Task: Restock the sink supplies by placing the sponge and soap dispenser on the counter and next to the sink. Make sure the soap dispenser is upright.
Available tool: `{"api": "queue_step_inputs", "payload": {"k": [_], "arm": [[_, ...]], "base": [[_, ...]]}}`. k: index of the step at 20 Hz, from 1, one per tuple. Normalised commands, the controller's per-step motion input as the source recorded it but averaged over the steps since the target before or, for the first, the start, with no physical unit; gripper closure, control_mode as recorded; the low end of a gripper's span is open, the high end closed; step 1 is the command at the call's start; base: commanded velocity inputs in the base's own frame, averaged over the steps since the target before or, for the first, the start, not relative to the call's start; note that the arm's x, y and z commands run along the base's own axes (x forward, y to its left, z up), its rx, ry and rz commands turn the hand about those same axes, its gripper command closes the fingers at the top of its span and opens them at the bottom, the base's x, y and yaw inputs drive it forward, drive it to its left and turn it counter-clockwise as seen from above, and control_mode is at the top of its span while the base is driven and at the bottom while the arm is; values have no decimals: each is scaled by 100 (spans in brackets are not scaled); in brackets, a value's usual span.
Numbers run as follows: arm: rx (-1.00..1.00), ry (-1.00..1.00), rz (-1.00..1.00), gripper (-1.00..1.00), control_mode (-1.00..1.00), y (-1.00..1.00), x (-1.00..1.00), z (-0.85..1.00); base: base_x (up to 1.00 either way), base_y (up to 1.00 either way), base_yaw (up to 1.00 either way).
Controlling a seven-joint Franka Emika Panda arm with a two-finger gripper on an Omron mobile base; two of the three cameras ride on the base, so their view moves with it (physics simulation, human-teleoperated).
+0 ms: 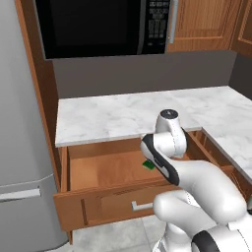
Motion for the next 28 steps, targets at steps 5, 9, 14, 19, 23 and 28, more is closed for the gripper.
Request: {"api": "queue_step_inputs", "payload": {"k": [5, 9, 14, 19, 23, 28], "arm": [[0, 6, 1, -100, -100, -13, 66, -49], [0, 16, 7, -100, -100, -16, 84, -72], [0, 13, 10, -100, -100, -16, 62, -44], [0, 4, 15, -100, -100, -4, 9, -19], [-2, 7, 15, -100, -100, 0, -4, -33], [0, 12, 12, -100, -100, 0, -1, -36]], "base": [[0, 0, 0], [0, 0, 0], [0, 0, 0], [0, 0, 0], [0, 0, 0], [0, 0, 0]]}}
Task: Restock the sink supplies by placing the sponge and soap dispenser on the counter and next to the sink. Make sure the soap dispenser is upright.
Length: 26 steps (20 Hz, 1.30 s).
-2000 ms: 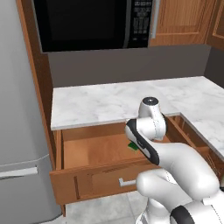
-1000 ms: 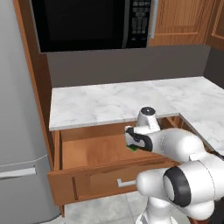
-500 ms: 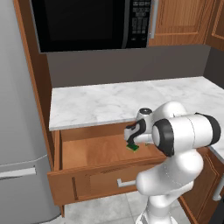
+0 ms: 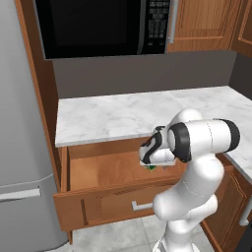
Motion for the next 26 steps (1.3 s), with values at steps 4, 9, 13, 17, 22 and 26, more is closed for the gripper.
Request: {"api": "queue_step_inputs", "payload": {"k": [4, 9, 13, 17, 22, 26], "arm": [[0, 21, 9, -100, -100, 0, 0, -13], [0, 21, 6, -100, -100, 0, -5, -4], [0, 19, 4, -100, -100, 0, -29, -17], [0, 15, 4, -100, -100, 0, -43, -25], [0, 11, 5, -100, -100, 0, -48, -14], [0, 9, 3, -100, -100, 0, -53, -1]], "base": [[0, 0, 0], [0, 0, 0], [0, 0, 0], [0, 0, 0], [0, 0, 0], [0, 0, 0]]}}
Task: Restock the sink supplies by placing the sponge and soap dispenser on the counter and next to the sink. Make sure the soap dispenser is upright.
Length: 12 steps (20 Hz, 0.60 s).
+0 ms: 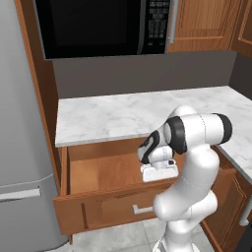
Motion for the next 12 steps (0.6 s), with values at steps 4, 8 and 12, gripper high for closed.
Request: {"api": "queue_step_inputs", "payload": {"k": [4, 8, 12], "arm": [[0, 6, 2, -100, -100, 0, -61, 0], [0, 2, 2, -100, -100, 0, -75, 0], [0, 4, 1, -100, -100, -21, -31, 14]], "base": [[0, 0, 0], [0, 0, 0], [0, 0, 0]]}}
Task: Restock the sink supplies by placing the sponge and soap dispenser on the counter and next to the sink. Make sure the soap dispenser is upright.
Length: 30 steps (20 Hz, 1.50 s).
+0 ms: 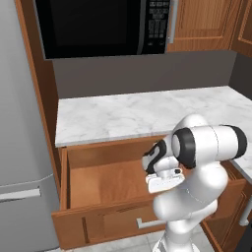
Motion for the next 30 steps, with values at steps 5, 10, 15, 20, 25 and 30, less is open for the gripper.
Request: {"api": "queue_step_inputs", "payload": {"k": [5, 10, 15, 20, 25, 30], "arm": [[2, 10, 0, -100, -100, -34, 85, 51], [1, 4, 1, -100, -100, -17, 70, 13], [0, 0, 4, -100, -100, 0, 48, -12], [0, -6, 8, -100, -100, 0, 38, -13], [0, -3, 16, -100, -100, 0, 29, -16], [3, -2, 18, -100, -100, 0, 16, -20]], "base": [[0, 0, 0], [0, 0, 0], [0, 0, 0], [0, 0, 0], [0, 0, 0], [0, 0, 0]]}}
